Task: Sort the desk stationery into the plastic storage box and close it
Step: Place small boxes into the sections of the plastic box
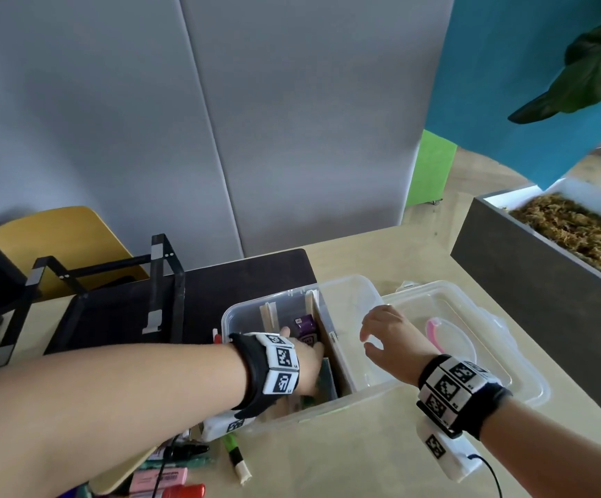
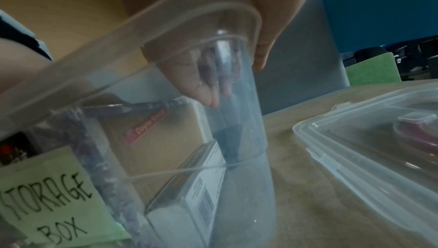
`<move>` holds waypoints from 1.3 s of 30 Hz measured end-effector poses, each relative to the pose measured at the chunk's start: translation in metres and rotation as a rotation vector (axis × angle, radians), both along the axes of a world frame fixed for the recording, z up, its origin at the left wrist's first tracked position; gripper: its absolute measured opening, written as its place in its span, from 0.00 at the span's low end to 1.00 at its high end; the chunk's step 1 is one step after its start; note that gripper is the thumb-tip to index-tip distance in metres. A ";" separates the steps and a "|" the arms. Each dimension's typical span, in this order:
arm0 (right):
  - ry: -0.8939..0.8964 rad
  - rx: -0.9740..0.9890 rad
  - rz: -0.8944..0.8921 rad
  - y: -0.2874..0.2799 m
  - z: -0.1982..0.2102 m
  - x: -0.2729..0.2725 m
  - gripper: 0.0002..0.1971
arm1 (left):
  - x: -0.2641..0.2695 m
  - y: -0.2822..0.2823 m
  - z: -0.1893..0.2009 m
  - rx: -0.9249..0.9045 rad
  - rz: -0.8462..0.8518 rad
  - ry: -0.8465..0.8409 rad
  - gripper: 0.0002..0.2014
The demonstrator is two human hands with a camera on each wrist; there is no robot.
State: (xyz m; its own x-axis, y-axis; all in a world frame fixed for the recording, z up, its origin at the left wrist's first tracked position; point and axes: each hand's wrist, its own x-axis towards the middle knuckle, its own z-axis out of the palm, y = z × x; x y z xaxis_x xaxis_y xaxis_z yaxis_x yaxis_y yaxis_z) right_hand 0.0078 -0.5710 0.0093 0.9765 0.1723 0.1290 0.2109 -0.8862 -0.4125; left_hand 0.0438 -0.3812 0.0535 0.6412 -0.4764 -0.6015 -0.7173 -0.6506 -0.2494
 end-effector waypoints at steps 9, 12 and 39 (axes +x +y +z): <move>-0.025 0.004 -0.003 0.001 -0.002 0.000 0.07 | 0.008 0.000 0.007 0.237 -0.071 0.154 0.14; -0.022 -0.005 -0.004 0.001 -0.003 0.001 0.06 | 0.007 0.004 0.001 0.222 -0.059 0.177 0.18; -0.075 0.008 -0.135 0.056 0.036 -0.009 0.05 | -0.030 0.124 0.032 -0.569 0.190 -0.124 0.14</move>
